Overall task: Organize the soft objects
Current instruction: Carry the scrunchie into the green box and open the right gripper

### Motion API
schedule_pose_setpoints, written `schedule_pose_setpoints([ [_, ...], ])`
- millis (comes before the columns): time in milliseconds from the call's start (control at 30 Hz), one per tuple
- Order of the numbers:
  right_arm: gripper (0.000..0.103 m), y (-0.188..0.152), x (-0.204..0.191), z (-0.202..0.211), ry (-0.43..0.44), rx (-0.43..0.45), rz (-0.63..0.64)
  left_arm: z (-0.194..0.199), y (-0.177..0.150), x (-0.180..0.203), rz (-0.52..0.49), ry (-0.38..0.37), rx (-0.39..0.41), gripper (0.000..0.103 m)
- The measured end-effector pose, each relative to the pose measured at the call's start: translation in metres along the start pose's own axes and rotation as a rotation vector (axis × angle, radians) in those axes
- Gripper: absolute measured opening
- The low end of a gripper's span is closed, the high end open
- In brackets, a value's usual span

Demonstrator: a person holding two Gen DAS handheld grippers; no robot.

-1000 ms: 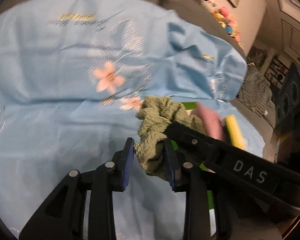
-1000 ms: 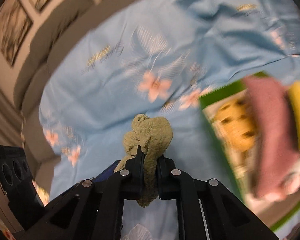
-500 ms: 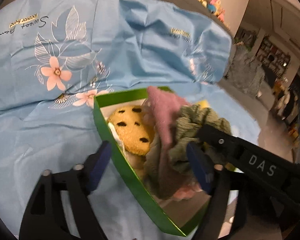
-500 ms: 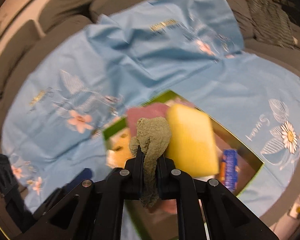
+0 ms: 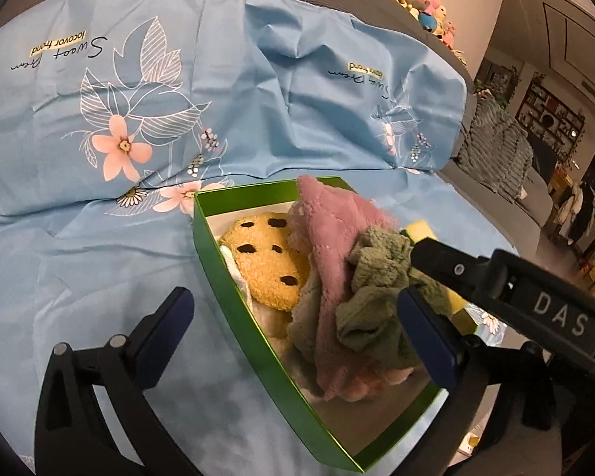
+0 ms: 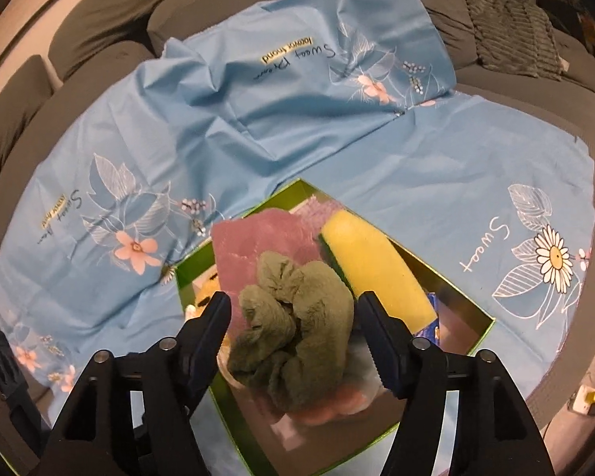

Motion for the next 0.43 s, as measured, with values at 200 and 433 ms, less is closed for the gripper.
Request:
schedule_pose_setpoints([
  [200,0.069,0.004,0.003,0.012,0.009,0.038,-0.009,0.007,-0.002,0.005,0.009,-0.009,-0.004,0.102],
  [433,0.069,0.007,0.007,0.015,-0.009,0.045,-0.022,0.013,-0.008,0.011,0.0,-0.01,-0.007,0.102],
])
Point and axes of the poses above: each gripper's, at about its wrist camera, not at the fingertips, and z roughly against the way its jaws point, x to its right, y to its top, the point moved 1 cm from there along -z, roughly the way its jaws point, and after that the axes turned 13 degrees about -y, right-handed, at the moved point
